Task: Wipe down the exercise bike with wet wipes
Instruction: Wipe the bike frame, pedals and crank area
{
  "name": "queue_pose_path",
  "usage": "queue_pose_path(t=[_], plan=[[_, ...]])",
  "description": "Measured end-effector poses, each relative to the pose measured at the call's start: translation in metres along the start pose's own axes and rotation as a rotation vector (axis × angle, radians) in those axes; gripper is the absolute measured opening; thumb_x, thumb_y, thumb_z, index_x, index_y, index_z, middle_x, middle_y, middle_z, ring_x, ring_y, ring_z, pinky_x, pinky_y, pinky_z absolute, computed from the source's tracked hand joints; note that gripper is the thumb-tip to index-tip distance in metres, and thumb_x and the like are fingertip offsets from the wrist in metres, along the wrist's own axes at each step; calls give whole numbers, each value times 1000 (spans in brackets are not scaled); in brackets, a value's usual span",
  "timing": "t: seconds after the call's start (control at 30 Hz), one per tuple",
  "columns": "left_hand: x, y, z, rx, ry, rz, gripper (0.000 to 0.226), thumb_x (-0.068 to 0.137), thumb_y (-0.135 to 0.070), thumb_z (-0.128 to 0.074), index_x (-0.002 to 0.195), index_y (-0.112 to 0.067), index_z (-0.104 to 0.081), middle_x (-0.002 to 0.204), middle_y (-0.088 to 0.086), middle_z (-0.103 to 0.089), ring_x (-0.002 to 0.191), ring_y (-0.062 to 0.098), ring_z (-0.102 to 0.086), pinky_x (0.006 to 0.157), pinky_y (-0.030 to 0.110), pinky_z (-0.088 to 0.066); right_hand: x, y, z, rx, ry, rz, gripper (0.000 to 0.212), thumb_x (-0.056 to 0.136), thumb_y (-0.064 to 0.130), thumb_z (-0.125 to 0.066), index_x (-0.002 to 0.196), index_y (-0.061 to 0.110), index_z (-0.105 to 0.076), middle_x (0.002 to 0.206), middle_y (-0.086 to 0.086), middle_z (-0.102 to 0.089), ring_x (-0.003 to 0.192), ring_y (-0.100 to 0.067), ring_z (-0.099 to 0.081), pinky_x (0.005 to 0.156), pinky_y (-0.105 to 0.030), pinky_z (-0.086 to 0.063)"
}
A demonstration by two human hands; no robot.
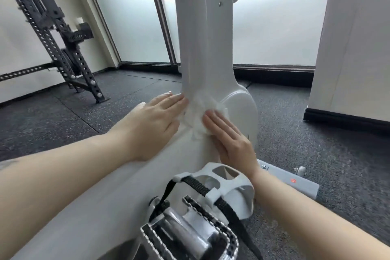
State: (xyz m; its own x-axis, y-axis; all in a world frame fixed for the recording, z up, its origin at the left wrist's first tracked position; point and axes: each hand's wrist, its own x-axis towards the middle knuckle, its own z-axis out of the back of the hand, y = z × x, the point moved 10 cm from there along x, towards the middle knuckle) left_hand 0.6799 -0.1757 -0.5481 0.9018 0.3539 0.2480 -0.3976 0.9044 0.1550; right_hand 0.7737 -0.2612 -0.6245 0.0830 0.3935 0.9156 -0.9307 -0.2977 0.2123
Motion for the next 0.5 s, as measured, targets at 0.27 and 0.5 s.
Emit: queue_pose_path(t=[0.27, 0.5], plan=[[-17, 11, 11, 115, -57, 292, 53, 99, -50, -29, 148, -27, -31, 158, -9, -26, 145, 8, -22, 114, 37, -28, 36, 30, -3, -158, 439, 229, 74, 74, -17, -46, 140, 16, -50, 149, 5, -42, 141, -10, -33, 106, -32, -44], [-98, 0, 10, 191, -20, 346, 71, 98, -43, -28, 154, -15, 7, 161, 1, -5, 148, 25, -18, 116, 48, -15, 95, 4, -32, -601, 818, 210, 71, 89, 58, 2, 154, 31, -11, 160, 14, -7, 147, -4, 5, 118, -33, 14]])
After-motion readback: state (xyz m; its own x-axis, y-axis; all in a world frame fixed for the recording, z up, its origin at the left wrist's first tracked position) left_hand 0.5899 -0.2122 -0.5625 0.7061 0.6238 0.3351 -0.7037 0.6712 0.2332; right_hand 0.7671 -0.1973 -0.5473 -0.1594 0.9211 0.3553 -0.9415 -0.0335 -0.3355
